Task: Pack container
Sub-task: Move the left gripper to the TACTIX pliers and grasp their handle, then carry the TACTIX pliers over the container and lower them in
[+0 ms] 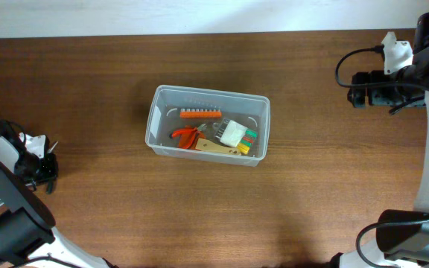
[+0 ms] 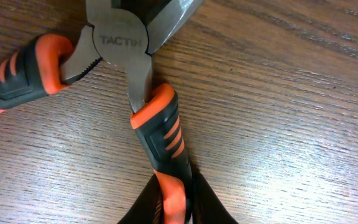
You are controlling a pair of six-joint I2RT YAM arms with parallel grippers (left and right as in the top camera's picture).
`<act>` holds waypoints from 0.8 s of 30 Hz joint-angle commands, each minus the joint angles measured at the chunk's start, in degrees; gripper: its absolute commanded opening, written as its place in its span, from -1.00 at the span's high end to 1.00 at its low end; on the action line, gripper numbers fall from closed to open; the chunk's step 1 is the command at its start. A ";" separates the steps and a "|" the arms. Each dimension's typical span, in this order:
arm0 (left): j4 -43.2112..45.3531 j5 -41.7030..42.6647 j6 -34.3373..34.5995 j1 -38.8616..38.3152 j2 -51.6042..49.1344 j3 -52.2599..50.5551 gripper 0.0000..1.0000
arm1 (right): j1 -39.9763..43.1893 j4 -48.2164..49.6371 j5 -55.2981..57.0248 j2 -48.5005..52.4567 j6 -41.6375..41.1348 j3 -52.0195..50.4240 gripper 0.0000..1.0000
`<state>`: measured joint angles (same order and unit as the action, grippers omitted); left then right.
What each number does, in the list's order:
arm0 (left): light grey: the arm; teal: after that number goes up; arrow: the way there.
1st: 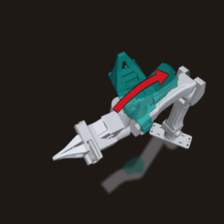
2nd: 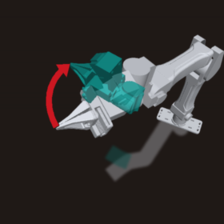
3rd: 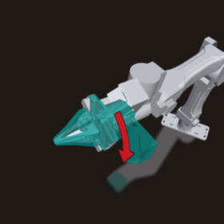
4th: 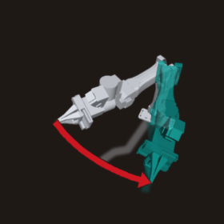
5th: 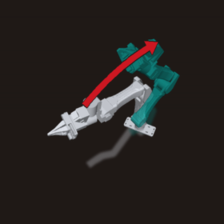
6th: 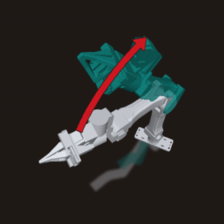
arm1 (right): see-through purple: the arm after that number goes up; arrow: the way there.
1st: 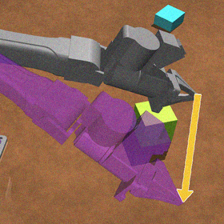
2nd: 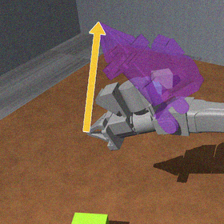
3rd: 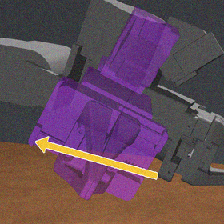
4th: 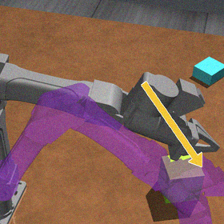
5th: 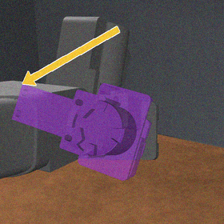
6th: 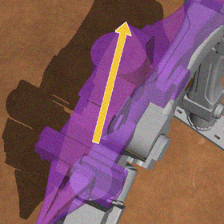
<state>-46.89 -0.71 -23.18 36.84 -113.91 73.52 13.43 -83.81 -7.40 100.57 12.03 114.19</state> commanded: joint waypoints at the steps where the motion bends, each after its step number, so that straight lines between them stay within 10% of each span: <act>1: -0.44 -0.52 -0.50 0.35 -2.93 -0.57 0.96 | 0.15 -0.11 -0.09 0.20 -0.11 -0.20 -0.97; 12: -8.52 0.55 5.16 -2.36 -2.49 8.87 0.96 | 0.15 0.00 -0.09 0.20 -0.11 -0.20 -0.97; 24: -25.86 0.83 1.49 -23.12 3.08 37.33 0.96 | 0.15 0.04 -0.09 0.20 -0.11 -0.20 -0.96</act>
<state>-71.22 -0.67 -19.22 19.90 -115.50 104.75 13.43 -83.79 -7.40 100.57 12.01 114.19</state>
